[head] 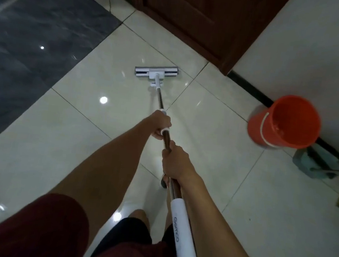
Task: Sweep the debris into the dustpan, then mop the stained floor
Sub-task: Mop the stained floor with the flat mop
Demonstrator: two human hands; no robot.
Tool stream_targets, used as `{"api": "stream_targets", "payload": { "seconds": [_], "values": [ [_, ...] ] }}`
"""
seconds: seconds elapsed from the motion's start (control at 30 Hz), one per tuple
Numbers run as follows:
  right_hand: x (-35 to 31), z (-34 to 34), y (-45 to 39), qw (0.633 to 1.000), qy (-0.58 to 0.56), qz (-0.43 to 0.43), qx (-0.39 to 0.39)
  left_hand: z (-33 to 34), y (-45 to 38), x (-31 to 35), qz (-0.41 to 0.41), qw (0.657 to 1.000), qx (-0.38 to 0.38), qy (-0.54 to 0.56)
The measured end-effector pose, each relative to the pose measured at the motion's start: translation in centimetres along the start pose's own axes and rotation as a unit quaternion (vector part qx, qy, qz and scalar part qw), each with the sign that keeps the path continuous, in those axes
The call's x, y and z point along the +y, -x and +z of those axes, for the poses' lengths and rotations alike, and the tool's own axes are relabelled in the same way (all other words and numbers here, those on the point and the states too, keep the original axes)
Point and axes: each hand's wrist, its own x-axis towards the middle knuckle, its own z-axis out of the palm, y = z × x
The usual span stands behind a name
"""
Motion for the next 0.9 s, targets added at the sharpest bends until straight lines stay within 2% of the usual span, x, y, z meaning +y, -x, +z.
{"api": "stream_targets", "payload": {
  "seconds": [0.33,0.57,0.73,0.9],
  "values": [
    [7.5,14.7,18.2,0.997,-0.058,0.056,-0.012,6.5,15.4,-17.3,-0.018,0.996,-0.062,-0.065],
    [11.9,20.7,28.2,0.995,-0.052,0.081,-0.016,10.9,23.6,-26.1,-0.023,0.994,-0.072,-0.079],
    [16.3,24.4,35.4,0.985,-0.110,0.124,-0.043,15.1,29.7,-32.3,-0.021,0.994,-0.079,-0.078],
    [21.5,27.7,42.4,0.983,-0.093,0.135,-0.078,20.2,37.1,-38.3,-0.011,0.995,-0.072,-0.070]
  ]
}}
